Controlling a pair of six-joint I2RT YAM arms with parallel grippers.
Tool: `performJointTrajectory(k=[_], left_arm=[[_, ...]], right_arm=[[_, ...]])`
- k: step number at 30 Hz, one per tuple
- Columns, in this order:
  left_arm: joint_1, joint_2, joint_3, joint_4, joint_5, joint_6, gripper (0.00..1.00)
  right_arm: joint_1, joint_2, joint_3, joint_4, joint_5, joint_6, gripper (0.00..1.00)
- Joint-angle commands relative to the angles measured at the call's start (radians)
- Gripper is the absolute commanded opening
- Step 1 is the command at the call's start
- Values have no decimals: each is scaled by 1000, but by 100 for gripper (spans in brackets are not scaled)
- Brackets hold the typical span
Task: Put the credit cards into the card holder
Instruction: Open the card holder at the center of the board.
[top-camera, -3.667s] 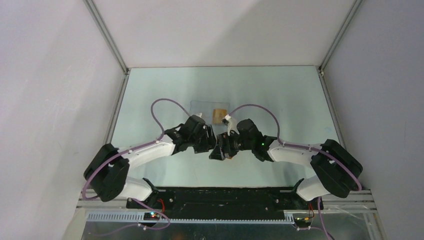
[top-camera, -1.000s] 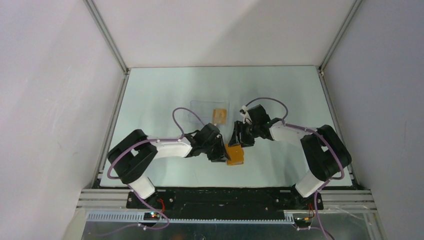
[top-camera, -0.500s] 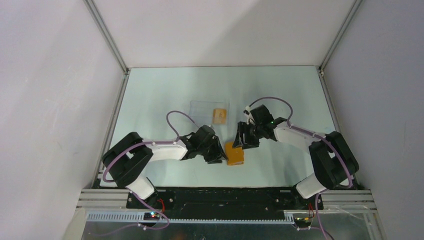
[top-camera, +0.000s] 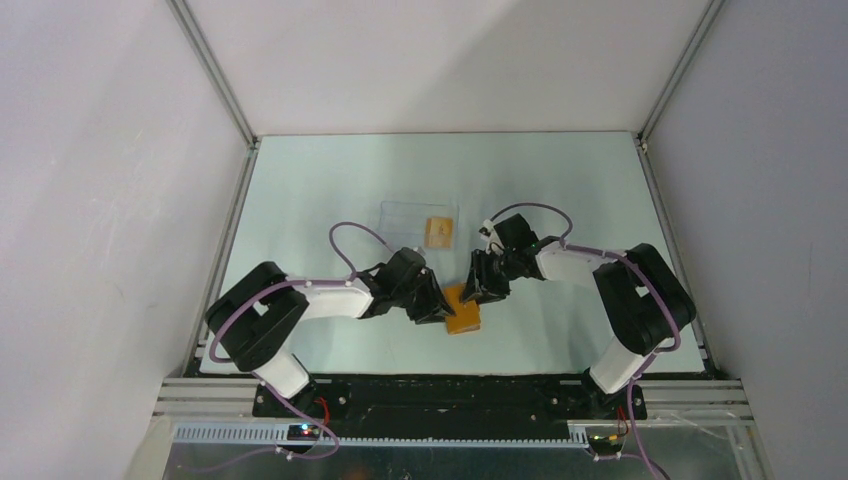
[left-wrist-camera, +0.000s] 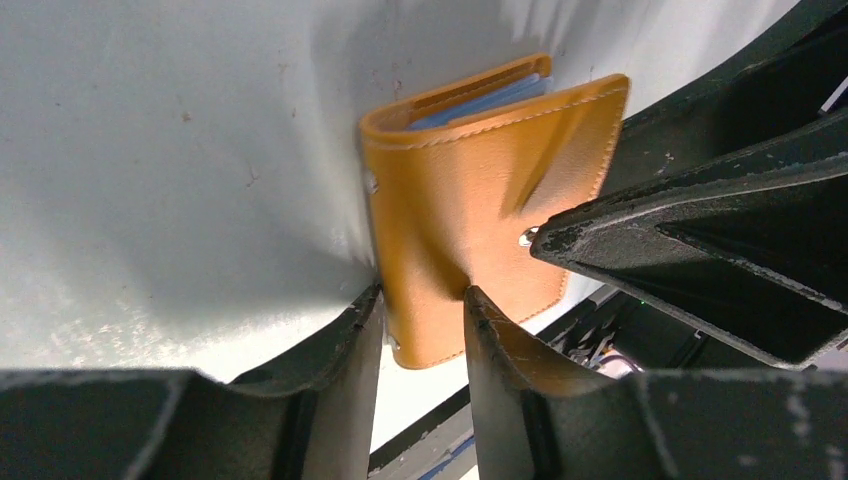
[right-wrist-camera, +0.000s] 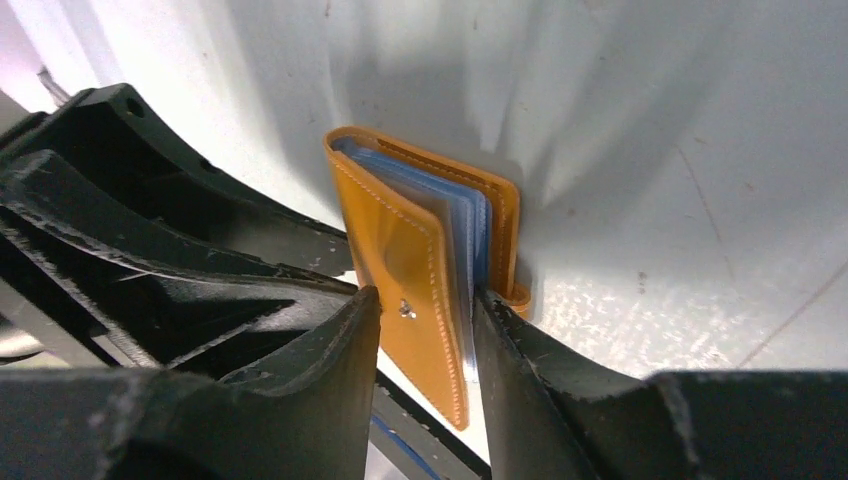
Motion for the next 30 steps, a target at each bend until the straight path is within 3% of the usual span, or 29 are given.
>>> performJointTrajectory(k=[1, 6, 13, 18, 24, 30], left_arm=[[3, 8, 3, 36, 29, 3, 40], [4, -11, -6, 41, 36, 13, 43], [27, -105, -54, 39, 37, 16, 72], [70, -238, -147, 30, 20, -1, 84], [132, -415, -234, 31, 15, -17, 93], [220, -544, -308, 31, 56, -27, 94]], right_arm=[[5, 9, 11, 76, -82, 43, 42], [7, -19, 11, 133, -159, 97, 40], [13, -20, 11, 179, -213, 145, 40], [31, -32, 10, 205, -240, 167, 41], [86, -33, 11, 301, -267, 208, 42], [151, -9, 12, 392, -273, 254, 42]])
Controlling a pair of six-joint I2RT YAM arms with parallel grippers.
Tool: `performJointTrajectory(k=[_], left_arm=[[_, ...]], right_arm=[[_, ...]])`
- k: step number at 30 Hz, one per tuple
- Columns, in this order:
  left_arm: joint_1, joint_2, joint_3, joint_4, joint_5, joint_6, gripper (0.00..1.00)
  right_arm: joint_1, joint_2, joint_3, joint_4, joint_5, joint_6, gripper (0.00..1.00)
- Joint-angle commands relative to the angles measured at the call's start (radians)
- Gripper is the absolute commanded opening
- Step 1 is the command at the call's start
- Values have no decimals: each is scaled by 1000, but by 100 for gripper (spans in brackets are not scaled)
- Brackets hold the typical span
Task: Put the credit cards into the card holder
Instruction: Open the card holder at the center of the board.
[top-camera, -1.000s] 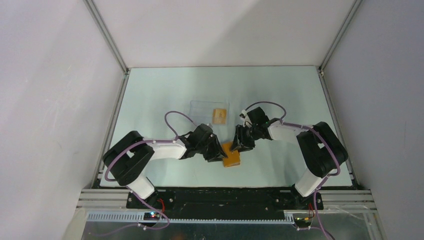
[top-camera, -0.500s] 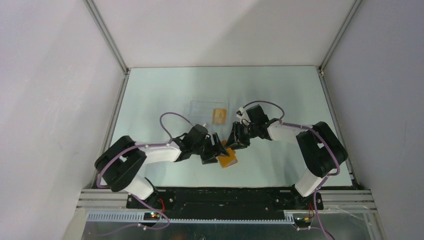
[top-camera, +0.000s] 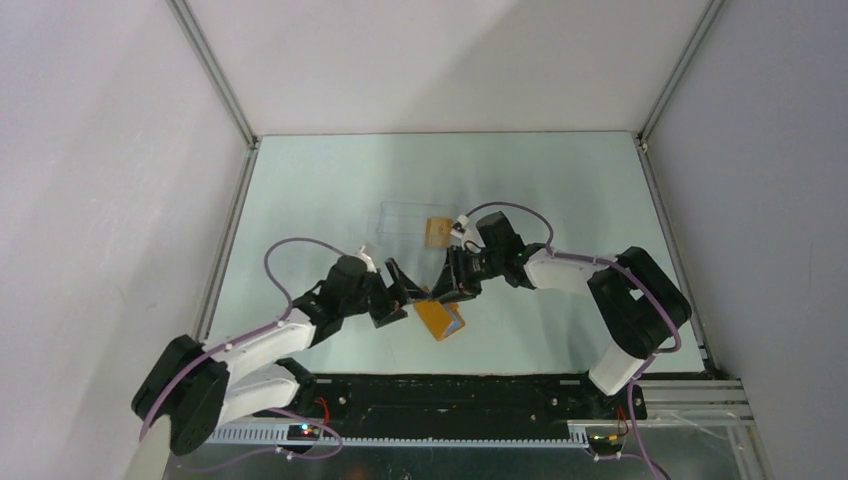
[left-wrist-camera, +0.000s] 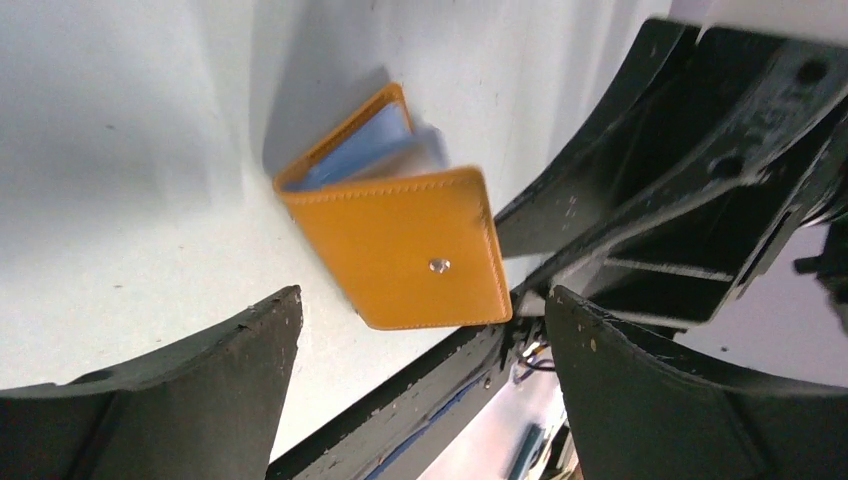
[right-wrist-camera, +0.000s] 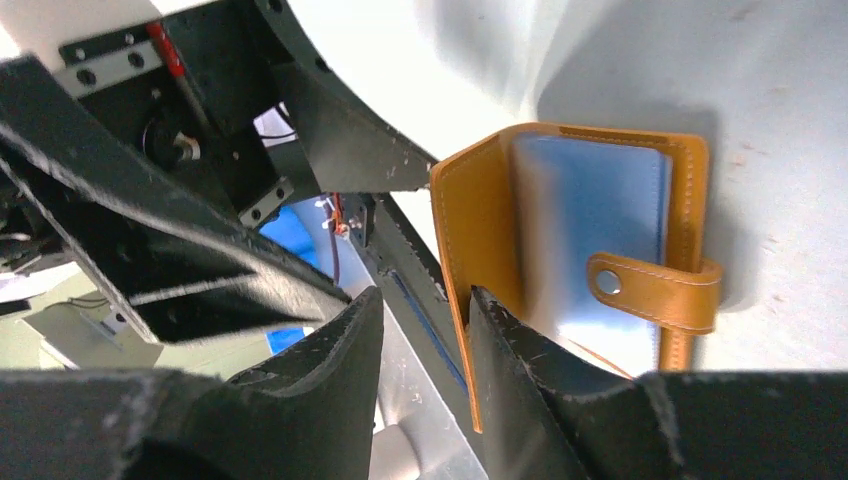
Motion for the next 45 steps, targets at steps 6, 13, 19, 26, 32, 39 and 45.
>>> performJointTrajectory(k=[6, 13, 19, 26, 32, 39, 45], left_arm=[[83, -105, -83, 12, 37, -37, 94], [84, -80, -97, 3, 35, -38, 89], [83, -76, -68, -110, -4, 5, 53], [82, -74, -31, -198, -28, 100, 3], [73, -104, -21, -201, -26, 153, 0], [72, -163, -20, -199, -16, 178, 0], [70, -170, -20, -199, -9, 186, 0]], right_arm=[[111, 38, 14, 201, -50, 95, 43], [193, 79, 54, 172, -23, 71, 45], [207, 46, 62, 137, 20, 60, 53], [156, -31, 62, 40, 69, -3, 59], [87, -128, 62, -134, 148, -102, 61], [23, -172, 51, -312, 201, -209, 64], [16, -80, 11, -262, 141, -197, 56]])
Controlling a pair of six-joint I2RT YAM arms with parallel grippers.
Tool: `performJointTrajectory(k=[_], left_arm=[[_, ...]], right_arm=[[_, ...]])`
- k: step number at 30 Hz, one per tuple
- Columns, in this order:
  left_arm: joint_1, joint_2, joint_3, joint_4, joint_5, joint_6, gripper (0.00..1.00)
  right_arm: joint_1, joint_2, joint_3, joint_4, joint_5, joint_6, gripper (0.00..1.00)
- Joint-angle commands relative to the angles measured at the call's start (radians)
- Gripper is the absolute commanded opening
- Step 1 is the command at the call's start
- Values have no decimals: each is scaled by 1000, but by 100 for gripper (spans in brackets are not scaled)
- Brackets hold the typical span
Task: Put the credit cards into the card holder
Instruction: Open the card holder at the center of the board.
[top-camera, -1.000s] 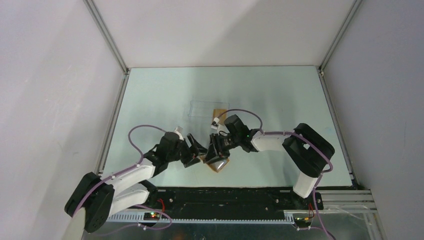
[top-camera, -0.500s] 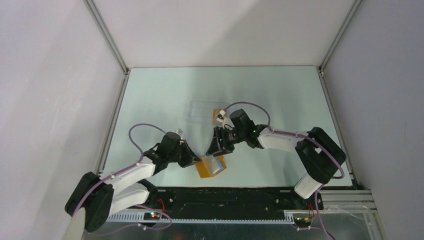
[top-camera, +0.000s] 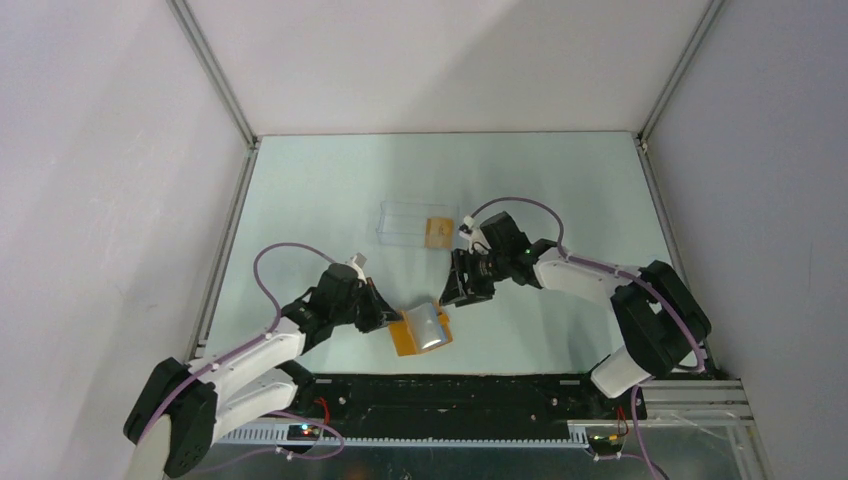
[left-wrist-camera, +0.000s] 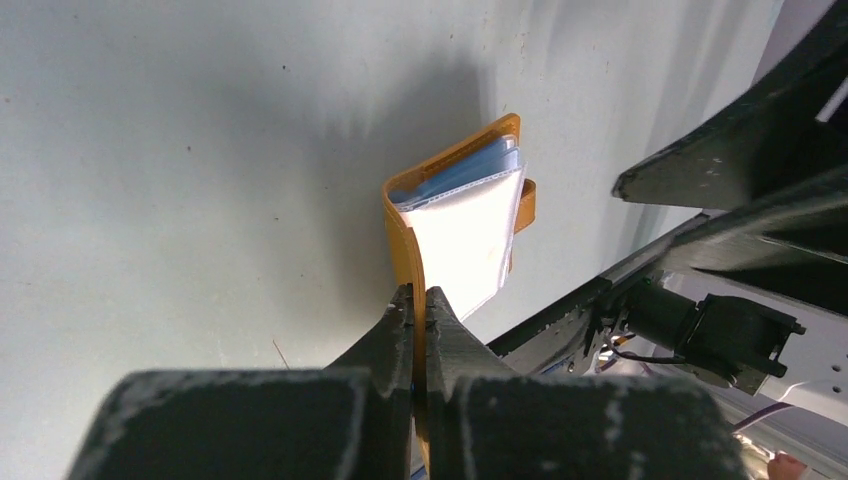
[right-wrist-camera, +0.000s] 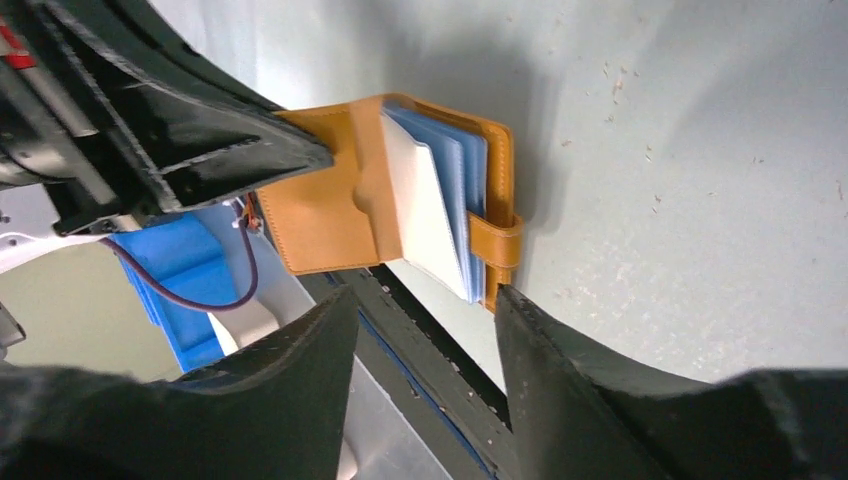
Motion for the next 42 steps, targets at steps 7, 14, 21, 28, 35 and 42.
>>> performJointTrajectory(k=[7, 14, 21, 28, 35, 42], left_arm=[[-8, -32, 32, 7, 8, 36, 0], [-9, -19, 32, 10, 9, 36, 0], [-12, -3, 36, 16, 12, 38, 0], [-14, 5, 43, 16, 11, 40, 0], [-14, 14, 58, 17, 12, 50, 6], [-30, 41, 108, 17, 12, 79, 49]], right_arm=[[-43, 165, -63, 159, -153, 31, 46], [-54, 263, -63, 208, -174, 32, 43], [-50, 341, -49, 276, -186, 62, 38], [-15, 395, -9, 285, -198, 79, 22], [-67, 261, -5, 194, -181, 44, 0], [-95, 12, 106, -83, -93, -86, 0]])
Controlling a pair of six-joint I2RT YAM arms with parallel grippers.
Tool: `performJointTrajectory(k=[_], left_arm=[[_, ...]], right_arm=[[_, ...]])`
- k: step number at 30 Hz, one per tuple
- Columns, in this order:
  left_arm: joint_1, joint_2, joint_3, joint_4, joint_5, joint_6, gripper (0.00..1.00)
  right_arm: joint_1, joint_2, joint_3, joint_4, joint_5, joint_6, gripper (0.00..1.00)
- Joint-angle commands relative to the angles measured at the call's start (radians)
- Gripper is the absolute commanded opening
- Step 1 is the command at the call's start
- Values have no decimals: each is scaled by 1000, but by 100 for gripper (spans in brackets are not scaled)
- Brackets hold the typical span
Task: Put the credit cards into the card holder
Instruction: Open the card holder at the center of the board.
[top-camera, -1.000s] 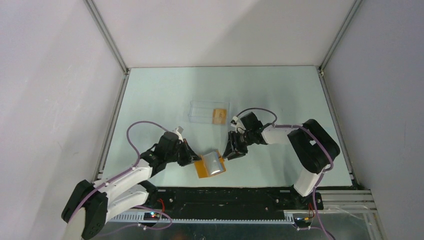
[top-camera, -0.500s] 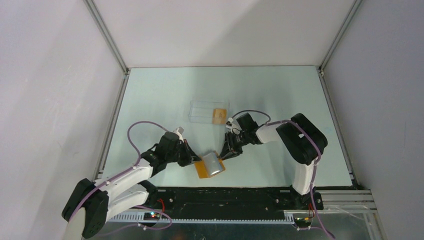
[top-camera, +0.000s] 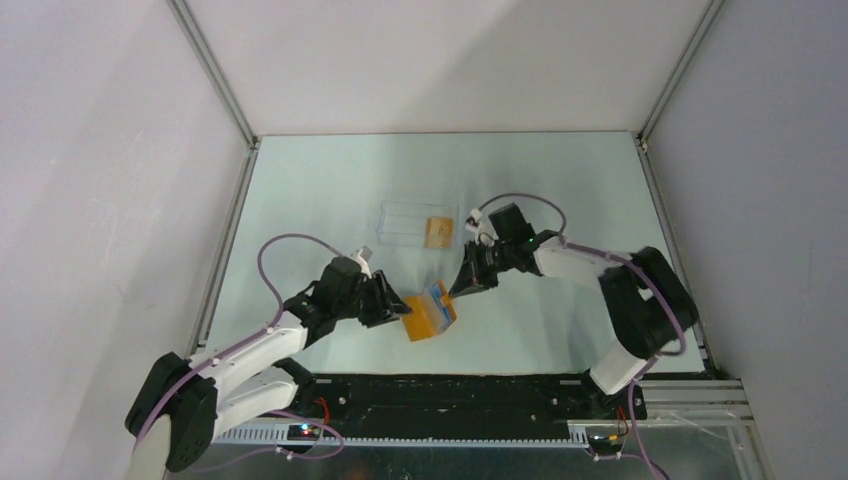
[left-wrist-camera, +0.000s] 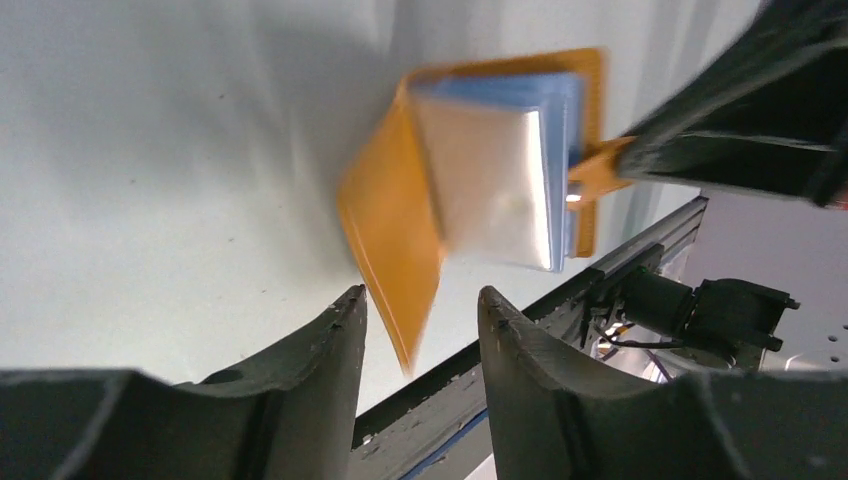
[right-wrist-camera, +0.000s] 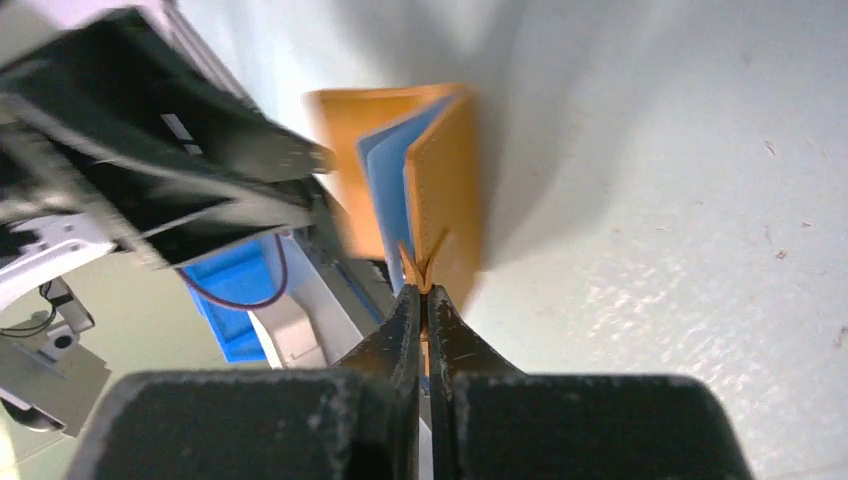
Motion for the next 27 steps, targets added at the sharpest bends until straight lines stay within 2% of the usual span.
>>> performJointTrajectory(k=[1, 3, 7, 9, 13, 20, 27], left_arm=[[-16, 29, 78, 23, 1, 41, 49], [-18, 52, 95, 23, 5, 46, 51], [-25, 54, 107, 23, -11, 45, 64], [-25, 38, 109, 23, -24, 44, 66], [-25, 59, 126, 27, -29, 54, 61], [-27, 228, 190, 86, 0, 54, 47], [-71, 434, 312, 118, 32, 50, 46]], right_arm=[[-4, -160, 120, -173, 61, -97, 0], [3, -181, 150, -233, 97, -126, 0], [27, -187, 172, -302, 155, -166, 0], [40, -161, 172, -302, 146, -173, 0], [56, -110, 173, -294, 160, -178, 0], [7, -80, 158, -324, 238, -199, 0], [-58, -65, 93, -317, 290, -201, 0]])
